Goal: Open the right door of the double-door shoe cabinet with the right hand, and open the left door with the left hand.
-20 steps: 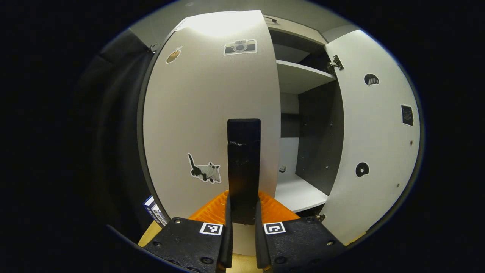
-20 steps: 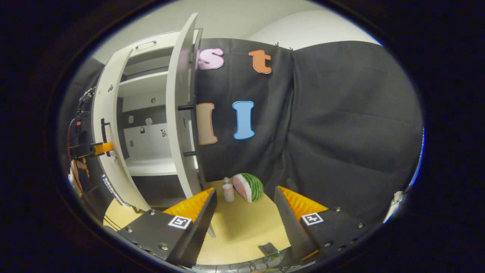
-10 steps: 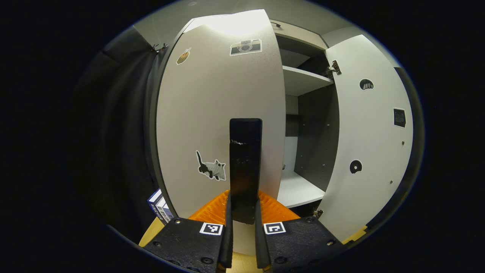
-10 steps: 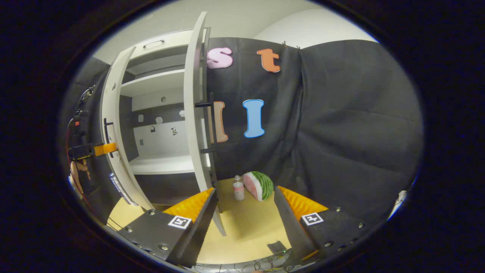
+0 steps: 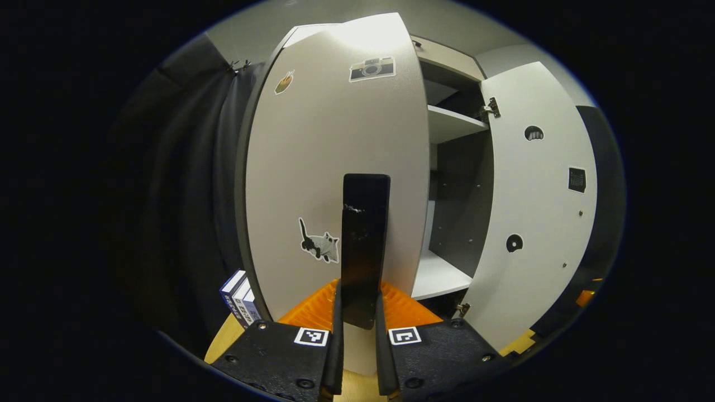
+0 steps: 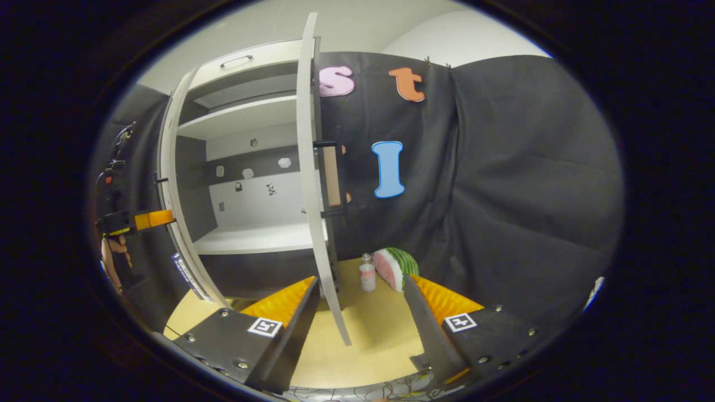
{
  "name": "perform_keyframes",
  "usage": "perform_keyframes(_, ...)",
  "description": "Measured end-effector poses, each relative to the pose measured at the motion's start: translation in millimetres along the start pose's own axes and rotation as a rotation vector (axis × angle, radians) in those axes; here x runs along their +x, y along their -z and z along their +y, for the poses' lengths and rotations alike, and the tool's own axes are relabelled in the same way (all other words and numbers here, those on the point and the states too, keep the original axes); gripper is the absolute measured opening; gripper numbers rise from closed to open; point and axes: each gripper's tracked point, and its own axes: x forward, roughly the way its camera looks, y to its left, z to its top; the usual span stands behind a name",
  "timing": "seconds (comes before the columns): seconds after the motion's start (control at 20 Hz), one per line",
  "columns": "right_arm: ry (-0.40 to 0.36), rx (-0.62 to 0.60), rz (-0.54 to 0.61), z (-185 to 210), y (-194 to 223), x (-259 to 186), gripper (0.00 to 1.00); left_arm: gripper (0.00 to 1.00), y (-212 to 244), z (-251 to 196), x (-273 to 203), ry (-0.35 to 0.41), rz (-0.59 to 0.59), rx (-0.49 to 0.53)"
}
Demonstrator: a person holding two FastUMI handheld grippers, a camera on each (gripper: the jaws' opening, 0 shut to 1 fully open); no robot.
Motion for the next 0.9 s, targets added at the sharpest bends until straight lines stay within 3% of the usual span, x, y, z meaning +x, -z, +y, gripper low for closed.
perform_keyframes(0.5, -0.106, -0.03, 0.015, 54.9, -1.5, 18.9, 0.91, 0.25, -0.5, 14.3, -20.3, 0.025, -0.001, -0.069)
perform_keyframes(0.75, -0.156, -0.036, 0.027, 80.2, 5.1, 28.5, 0.91, 0.25, -0.6, 24.6, -26.8, 0.001, -0.011, -0.032)
perform_keyframes(0.9, -0.182, -0.033, 0.038, 91.6, 9.9, 32.3, 0.91, 0.19, 0.0, 27.8, -34.2, -0.01, -0.015, -0.063)
